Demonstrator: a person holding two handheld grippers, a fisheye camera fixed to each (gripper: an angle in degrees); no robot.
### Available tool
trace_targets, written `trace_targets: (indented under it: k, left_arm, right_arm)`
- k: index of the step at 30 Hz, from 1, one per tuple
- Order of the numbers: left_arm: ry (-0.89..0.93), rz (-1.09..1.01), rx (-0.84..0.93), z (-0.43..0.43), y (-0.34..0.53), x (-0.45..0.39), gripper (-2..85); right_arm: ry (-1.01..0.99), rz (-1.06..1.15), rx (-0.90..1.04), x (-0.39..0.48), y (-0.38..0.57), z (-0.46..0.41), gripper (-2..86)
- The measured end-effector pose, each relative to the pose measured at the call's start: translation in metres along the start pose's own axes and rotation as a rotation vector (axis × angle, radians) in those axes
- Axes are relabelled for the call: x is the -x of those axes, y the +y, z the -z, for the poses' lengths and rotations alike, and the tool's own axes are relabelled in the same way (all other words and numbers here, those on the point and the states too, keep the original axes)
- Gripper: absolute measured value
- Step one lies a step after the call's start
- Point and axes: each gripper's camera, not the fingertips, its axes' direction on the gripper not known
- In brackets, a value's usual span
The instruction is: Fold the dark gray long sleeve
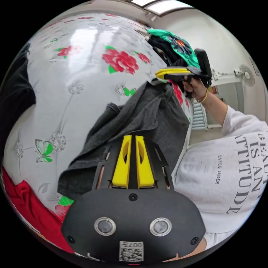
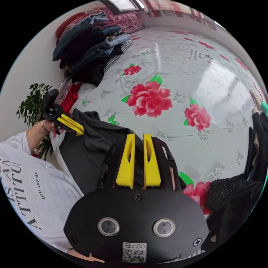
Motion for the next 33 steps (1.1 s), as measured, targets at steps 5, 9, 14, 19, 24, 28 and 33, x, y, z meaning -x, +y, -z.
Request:
trace_targets:
  k: [5, 9, 14, 19, 24, 28, 33]
  left_arm:
    - [0.043, 0.193, -0.218, 0.024, 0.007, 0.035, 1.3]
    - [0.094, 0.235, -0.270, 0.022, 0.023, 0.040, -0.1]
    - [0.182, 0.026, -0.141, -0.003, 0.040, 0.002, -0.1]
    - [0.044, 0.094, -0.058, -0.028, 0.032, 0.007, -0.5]
    - [0.052, 0.250, -0.295, -0.003, 0.033, 0.030, -0.7]
    - [0.019, 0.377, -0.353, -0.006, 0.048, 0.048, -0.9]
    - [-0.033, 0.387, -0.396, -0.011, 0.073, 0.030, -0.6]
  right_arm:
    - [-0.098, 0.108, -0.009, 0.023, 0.008, 0.005, 8.0]
    - [-0.222, 0.290, 0.176, 0.061, 0.027, -0.025, 8.0]
    - [-0.116, 0.310, 0.266, 0.068, 0.028, -0.056, 7.4]
    - [0.090, -0.018, 0.035, 0.012, -0.005, -0.028, 7.1]
    - [-0.022, -0.102, -0.117, 0.010, 0.004, -0.006, 6.9]
    - [-0.095, 0.123, 0.064, 0.049, 0.009, -0.039, 6.0]
    - [0.096, 0.044, 0.070, 0.034, -0.012, -0.051, 4.2]
